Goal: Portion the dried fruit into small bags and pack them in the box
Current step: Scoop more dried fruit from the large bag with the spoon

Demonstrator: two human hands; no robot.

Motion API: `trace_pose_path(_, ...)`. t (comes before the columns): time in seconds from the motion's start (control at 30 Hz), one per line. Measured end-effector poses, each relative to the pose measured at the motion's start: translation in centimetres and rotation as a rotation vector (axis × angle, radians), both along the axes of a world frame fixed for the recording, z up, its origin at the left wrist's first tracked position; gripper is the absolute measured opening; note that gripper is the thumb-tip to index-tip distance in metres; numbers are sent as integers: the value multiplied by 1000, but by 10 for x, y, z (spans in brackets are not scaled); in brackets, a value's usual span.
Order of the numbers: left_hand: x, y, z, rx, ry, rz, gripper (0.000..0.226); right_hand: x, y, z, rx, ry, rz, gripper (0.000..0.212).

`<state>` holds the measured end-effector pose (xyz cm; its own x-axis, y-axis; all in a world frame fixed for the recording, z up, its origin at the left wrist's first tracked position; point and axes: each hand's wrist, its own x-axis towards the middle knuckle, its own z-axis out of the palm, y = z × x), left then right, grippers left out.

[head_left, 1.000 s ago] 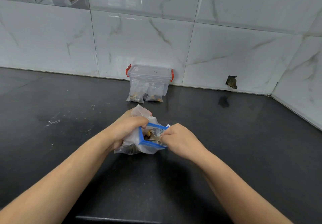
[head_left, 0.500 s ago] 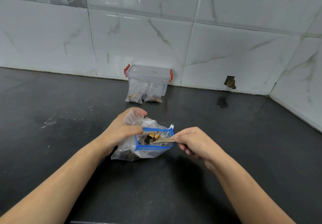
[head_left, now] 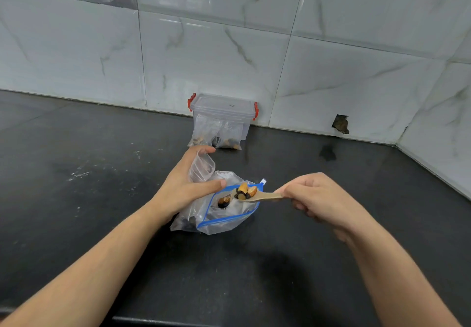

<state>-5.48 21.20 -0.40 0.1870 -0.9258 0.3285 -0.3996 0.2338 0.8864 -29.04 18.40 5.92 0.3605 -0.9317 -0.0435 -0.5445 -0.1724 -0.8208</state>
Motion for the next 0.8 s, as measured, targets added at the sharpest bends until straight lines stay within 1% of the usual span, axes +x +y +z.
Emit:
trace_pose_path(0.13, -1, 3, 2, -22, -43, 22, 75, 5, 0, 25, -49, -70, 0, 24)
trace_pose_path(0.27, -2, 3, 3, -49, -102, 29, 77, 25, 1, 44, -119, -40, 72, 22)
trace_pose_path(0.33, -1, 2, 2, -71, -113, 27, 75, 39, 1, 49, -198, 30, 122, 23)
trace_pose_path(0.43, -1, 3, 2, -126, -89, 30, 71, 64, 2, 48, -390, 225, 190, 26)
trace_pose_path(0.57, 0, 2, 1, -178, -78, 46, 64, 87, 16, 40, -733, 522, 214, 22)
trace_pose_path(0.63, 2, 0, 0, -188, -91, 79, 63, 91, 24, 41, -915, 612, 219, 23)
trace_pose_path(0.7, 4, 0, 0, -197, -85, 106, 66, 88, 26, 44, -1009, 631, 220, 22)
trace_pose_path(0.8, 4, 2, 3, -197, -57, 133, 71, 79, 22, 48, -983, 510, 182, 23)
